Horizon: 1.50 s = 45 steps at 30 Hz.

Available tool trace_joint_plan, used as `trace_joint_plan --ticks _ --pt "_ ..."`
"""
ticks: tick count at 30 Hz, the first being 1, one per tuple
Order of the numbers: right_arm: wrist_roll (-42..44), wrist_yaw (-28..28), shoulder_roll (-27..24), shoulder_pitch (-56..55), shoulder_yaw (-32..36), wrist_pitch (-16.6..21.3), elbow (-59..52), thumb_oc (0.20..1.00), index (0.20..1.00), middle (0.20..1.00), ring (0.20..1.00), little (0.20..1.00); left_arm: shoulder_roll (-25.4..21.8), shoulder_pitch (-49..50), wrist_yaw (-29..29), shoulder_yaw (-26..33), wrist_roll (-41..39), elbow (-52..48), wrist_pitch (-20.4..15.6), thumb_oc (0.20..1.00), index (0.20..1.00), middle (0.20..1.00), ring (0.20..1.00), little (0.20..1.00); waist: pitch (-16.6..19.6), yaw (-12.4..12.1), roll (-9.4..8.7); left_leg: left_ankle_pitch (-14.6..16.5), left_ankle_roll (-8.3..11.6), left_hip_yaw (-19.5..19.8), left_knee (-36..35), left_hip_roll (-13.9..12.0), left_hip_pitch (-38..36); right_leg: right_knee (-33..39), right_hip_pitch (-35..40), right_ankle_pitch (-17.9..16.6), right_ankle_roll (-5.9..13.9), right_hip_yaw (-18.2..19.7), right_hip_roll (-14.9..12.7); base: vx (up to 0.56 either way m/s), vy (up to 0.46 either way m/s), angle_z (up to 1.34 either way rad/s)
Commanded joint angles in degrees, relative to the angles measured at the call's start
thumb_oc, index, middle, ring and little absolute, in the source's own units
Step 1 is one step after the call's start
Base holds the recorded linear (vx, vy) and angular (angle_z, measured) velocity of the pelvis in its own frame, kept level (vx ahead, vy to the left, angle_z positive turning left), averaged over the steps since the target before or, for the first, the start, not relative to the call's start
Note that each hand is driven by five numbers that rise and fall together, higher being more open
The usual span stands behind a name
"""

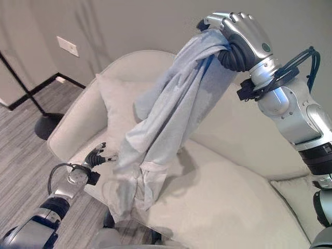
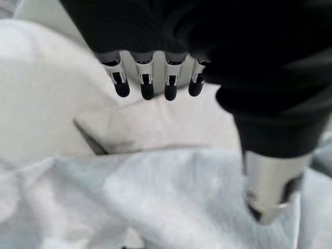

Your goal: Hang the clothes on the sofa on the clothes rack.

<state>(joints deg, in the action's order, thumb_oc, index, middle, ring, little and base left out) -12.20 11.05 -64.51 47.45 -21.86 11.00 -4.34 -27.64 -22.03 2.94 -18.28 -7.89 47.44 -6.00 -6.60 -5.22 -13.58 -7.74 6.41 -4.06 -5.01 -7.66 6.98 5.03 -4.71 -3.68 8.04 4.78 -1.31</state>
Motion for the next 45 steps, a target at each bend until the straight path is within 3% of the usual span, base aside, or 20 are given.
trace_joint_plan --ticks 1,11,23,31,45 --pt "4.2 2.6 -1.4 1.9 5.3 0.8 -0.1 0.200 0.200 0.200 0.200 0.200 0.1 -8.4 0.6 -2.3 -0.1 0.8 -2.6 1.000 1.000 1.000 1.000 1.000 2.7 -1.1 -0.35 4.7 1.32 -2.8 0.0 0.5 -0.8 -3.9 -2.6 4.2 2.61 0.4 2.7 0.00 -0.009 -0.15" --pt "4.6 3.6 -6.1 3.4 6.8 1.2 -2.4 0.200 0.200 0.200 0.200 0.200 0.4 -10.8 2.2 -2.9 -2.0 -0.8 -3.3 1.000 1.000 1.000 1.000 1.000 0.7 0.6 0.82 4.5 1.23 -4.2 0.0 0.9 1.4 -2.2 -5.6 1.7 3.59 1.7 3.0 0.00 -0.003 -0.13" --pt "7.3 5.4 -8.5 8.1 6.6 2.4 0.1 0.200 0.200 0.200 0.200 0.200 0.1 -10.9 2.5 -7.5 7.3 -1.7 -3.9 1.000 1.000 1.000 1.000 1.000 -1.9 0.4 3.38 4.0 1.13 -3.7 0.0 1.2 3.6 -2.6 -8.0 1.5 3.65 1.6 3.0 -0.02 0.001 -0.01" --pt "7.9 6.9 -6.6 12.1 4.6 2.9 0.3 0.200 0.200 0.200 0.200 0.200 3.5 -11.4 3.9 -9.4 9.7 -1.4 -3.9 1.000 1.000 1.000 1.000 1.000 -4.0 -0.4 4.49 3.4 1.11 -3.5 0.0 1.1 5.2 -2.5 -9.2 1.1 3.75 1.5 3.1 -0.03 -0.003 -0.07" --pt "7.5 8.9 -3.5 12.6 6.1 3.8 -1.2 0.200 0.200 0.200 0.200 0.200 6.8 -15.1 8.9 -9.9 13.2 -0.2 -3.8 1.000 1.000 1.000 1.000 1.000 -3.2 0.4 4.42 3.7 1.16 -3.0 0.0 0.8 5.7 -2.3 -9.1 1.3 3.41 0.9 3.1 0.00 0.000 0.00"
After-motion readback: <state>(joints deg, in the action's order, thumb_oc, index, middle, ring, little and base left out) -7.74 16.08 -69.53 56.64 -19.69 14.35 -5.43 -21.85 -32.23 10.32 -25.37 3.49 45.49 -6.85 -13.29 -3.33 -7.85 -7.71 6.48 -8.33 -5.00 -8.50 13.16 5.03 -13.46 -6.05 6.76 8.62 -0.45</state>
